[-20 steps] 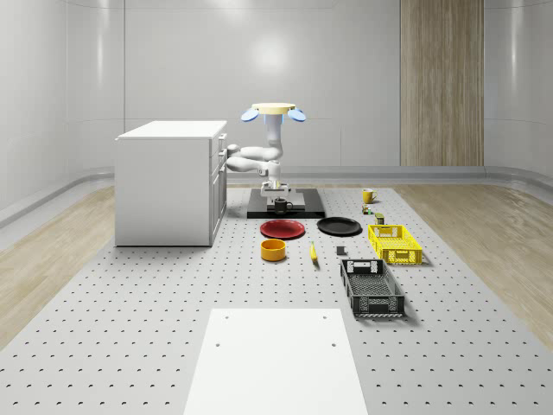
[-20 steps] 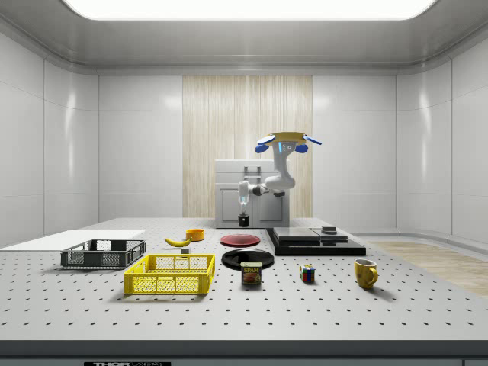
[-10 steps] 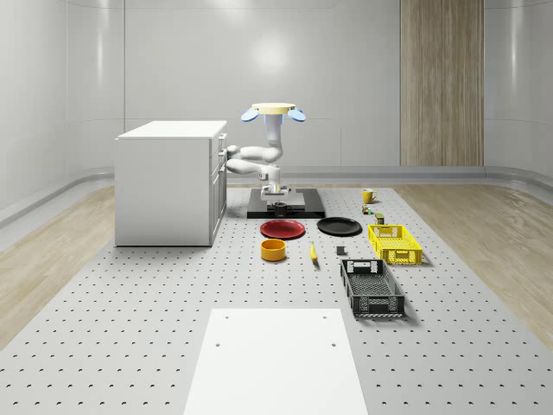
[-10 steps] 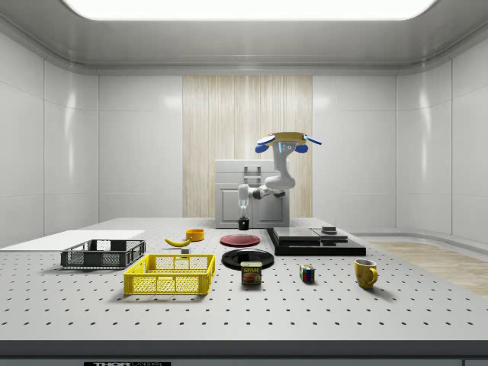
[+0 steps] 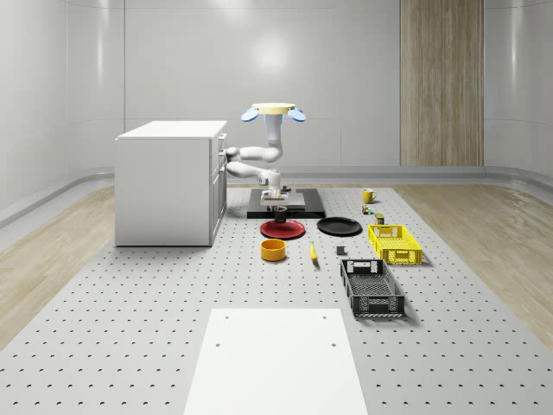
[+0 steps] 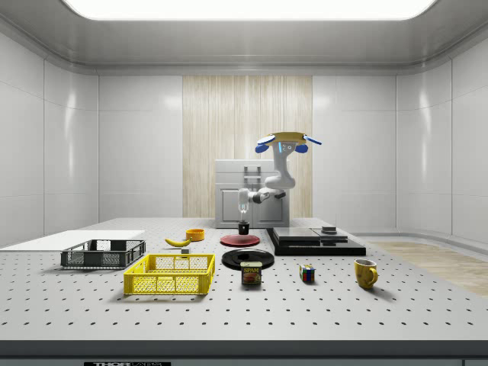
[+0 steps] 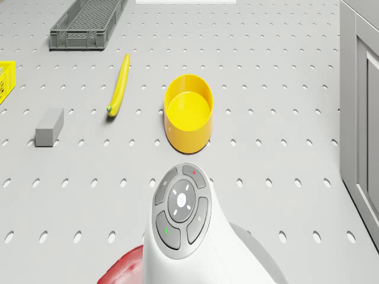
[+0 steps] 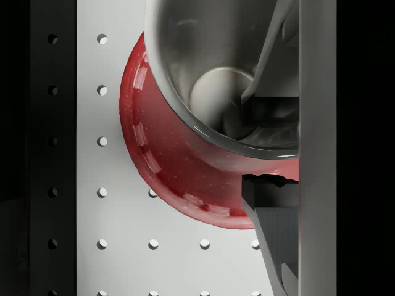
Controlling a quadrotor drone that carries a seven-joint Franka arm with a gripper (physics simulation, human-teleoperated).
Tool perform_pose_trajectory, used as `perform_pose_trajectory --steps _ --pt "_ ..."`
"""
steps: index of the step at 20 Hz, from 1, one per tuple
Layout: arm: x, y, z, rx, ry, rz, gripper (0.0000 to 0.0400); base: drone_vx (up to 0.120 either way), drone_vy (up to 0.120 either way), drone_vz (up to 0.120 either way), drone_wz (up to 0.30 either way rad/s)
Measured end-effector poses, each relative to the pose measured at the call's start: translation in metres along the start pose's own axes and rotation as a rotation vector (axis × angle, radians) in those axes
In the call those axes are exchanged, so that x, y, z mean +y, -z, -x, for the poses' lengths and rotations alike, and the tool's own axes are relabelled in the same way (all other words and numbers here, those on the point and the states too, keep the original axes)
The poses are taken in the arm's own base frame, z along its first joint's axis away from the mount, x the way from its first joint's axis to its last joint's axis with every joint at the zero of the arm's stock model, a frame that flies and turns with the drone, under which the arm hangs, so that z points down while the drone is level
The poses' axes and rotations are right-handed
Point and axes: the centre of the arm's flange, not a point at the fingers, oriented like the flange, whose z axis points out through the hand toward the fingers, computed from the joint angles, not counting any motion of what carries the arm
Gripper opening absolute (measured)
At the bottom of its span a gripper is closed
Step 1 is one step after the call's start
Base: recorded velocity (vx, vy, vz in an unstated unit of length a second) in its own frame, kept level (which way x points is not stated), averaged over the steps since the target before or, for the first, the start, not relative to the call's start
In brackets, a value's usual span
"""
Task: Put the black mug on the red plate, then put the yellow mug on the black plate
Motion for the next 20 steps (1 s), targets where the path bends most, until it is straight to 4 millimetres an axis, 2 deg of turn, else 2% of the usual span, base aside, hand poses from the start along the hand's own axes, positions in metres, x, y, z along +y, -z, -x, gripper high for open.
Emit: perform_pose_trajectory --steps 6,9,11,15,20 --pt "0.000 -0.021 0.000 0.000 0.000 0.000 0.0110 0.000 0.000 0.000 0.000" --pt "0.000 -0.027 0.000 0.000 0.000 0.000 0.0251 0.000 0.000 0.000 0.000" --pt "0.000 -0.029 0.000 0.000 0.000 0.000 0.0310 0.000 0.000 0.000 0.000" --pt "0.000 -0.030 0.000 0.000 0.000 0.000 0.0367 0.000 0.000 0.000 0.000" --pt "0.000 -0.015 0.000 0.000 0.000 0.000 0.0390 0.000 0.000 0.000 0.000"
